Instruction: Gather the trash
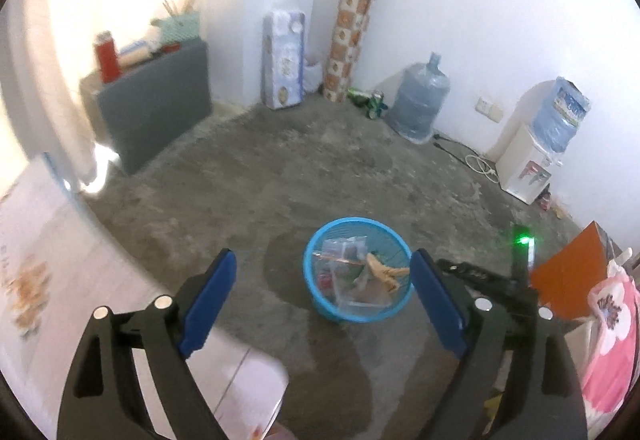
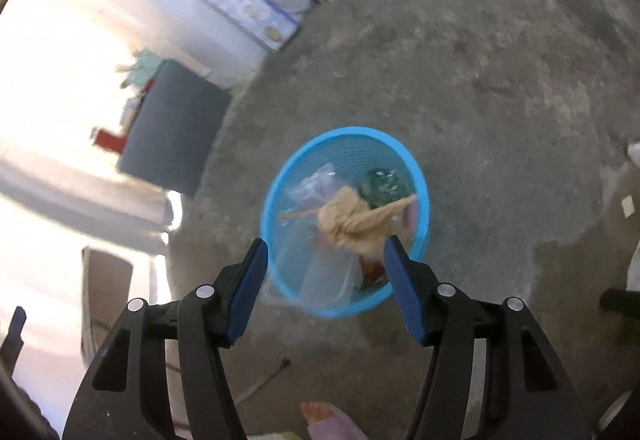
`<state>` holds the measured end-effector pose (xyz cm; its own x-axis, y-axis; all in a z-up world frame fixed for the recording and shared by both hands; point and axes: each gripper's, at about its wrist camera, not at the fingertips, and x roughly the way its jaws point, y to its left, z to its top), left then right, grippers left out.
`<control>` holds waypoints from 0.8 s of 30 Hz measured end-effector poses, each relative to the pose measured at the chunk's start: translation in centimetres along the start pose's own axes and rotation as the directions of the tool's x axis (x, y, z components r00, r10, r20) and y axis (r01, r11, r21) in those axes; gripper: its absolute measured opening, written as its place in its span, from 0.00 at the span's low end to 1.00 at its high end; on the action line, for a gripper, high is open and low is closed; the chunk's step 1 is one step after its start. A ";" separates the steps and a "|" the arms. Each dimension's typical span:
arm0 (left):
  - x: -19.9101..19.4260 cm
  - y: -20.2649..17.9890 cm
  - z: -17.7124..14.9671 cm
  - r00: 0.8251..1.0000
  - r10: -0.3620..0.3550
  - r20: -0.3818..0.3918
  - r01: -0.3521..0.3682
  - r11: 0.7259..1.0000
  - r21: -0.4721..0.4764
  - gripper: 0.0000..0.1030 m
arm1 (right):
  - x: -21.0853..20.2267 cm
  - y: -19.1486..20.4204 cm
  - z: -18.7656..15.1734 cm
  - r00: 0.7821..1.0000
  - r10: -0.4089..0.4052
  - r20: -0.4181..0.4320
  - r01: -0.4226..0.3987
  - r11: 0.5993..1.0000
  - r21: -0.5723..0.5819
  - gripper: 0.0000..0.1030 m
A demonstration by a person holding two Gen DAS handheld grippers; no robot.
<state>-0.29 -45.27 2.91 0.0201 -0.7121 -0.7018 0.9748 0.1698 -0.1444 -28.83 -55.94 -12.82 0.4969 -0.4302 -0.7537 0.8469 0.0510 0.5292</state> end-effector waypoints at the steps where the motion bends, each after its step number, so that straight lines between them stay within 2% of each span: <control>1: -1.6 0.4 -1.0 1.000 0.019 0.017 -0.019 1.000 -0.012 0.88 | -1.3 1.1 -0.7 1.000 0.002 0.009 -0.001 0.999 -0.039 0.56; 4: -5.4 1.4 -3.9 0.997 0.059 0.041 -0.056 0.997 -0.059 0.92 | -4.6 4.4 -2.7 1.000 0.030 0.010 -0.028 0.988 -0.153 0.62; 6: -7.9 2.2 -6.1 0.993 0.106 0.058 -0.100 0.989 -0.106 0.94 | -6.8 7.2 -4.1 0.999 0.039 0.028 -0.031 0.967 -0.252 0.70; 9: -11.1 3.0 -9.3 0.975 0.203 0.088 -0.185 0.967 -0.175 0.95 | -10.2 11.6 -6.5 0.996 0.040 0.083 -0.001 0.904 -0.427 0.84; 11: -12.7 3.4 -11.3 0.967 0.240 0.085 -0.219 0.954 -0.204 0.95 | -12.6 14.4 -8.3 0.986 0.030 0.162 0.063 0.840 -0.540 0.91; 15: -15.5 4.1 -14.7 0.941 0.330 0.083 -0.299 0.919 -0.258 0.95 | -15.7 18.1 -11.6 0.957 0.030 0.287 0.179 0.722 -0.669 0.92; 16: -16.3 4.1 -15.5 0.931 0.356 0.082 -0.323 0.907 -0.269 0.95 | -16.2 19.1 -12.7 0.951 0.037 0.306 0.197 0.690 -0.696 0.92; 20: -18.1 3.4 -18.0 0.893 0.444 0.076 -0.406 0.866 -0.291 0.95 | -17.1 21.5 -16.0 0.938 0.053 0.343 0.241 0.614 -0.751 0.92; 22: -18.6 3.0 -18.9 0.869 0.488 0.075 -0.447 0.843 -0.300 0.95 | -17.1 22.1 -17.7 0.946 0.085 0.312 0.203 0.595 -0.778 0.92; 24: -19.3 2.2 -20.0 0.840 0.536 0.086 -0.492 0.818 -0.300 0.95 | -16.7 22.7 -19.5 0.960 0.110 0.256 0.143 0.594 -0.792 0.92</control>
<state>-2.96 -17.51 2.15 0.5587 -0.5653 -0.6069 0.7207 0.6930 0.0178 -14.26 -29.99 4.18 0.5219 -0.6384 -0.5657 0.7238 0.6823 -0.1023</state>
